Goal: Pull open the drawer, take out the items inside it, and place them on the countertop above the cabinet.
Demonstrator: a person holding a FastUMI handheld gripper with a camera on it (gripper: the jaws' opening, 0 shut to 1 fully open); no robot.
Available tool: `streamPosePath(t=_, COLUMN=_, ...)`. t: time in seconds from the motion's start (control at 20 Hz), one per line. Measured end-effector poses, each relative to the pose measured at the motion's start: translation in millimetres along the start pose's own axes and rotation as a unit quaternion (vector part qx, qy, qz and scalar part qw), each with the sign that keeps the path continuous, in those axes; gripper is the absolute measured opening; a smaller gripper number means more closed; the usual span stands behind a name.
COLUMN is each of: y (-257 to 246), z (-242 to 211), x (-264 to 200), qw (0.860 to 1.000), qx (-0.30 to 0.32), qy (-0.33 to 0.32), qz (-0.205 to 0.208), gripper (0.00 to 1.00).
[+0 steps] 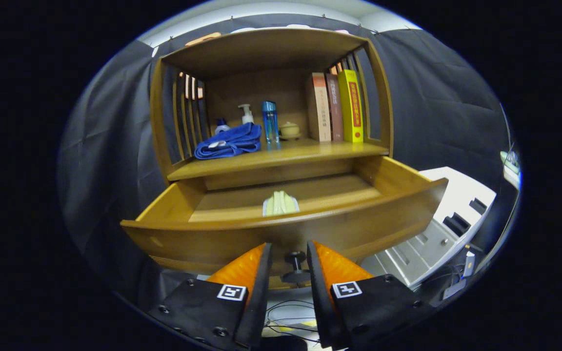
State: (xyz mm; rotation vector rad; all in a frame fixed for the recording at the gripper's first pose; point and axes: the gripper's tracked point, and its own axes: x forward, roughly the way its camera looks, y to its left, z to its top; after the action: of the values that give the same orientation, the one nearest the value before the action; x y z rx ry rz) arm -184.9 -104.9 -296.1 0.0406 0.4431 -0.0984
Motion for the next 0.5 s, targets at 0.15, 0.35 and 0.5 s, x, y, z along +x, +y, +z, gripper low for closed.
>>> streamPosePath(t=0.15, y=16, z=43, x=5, qw=0.999, qx=-0.034, qy=-0.008, qz=0.018, gripper=0.54)
streamPosePath(t=0.35, y=45, z=81, x=39, qw=0.997, qx=-0.063, qy=-0.001, qz=0.044, gripper=0.57)
streamPosePath(t=0.5, y=55, z=64, x=86, qw=0.994, qx=-0.072, qy=0.061, qz=0.048, gripper=0.75)
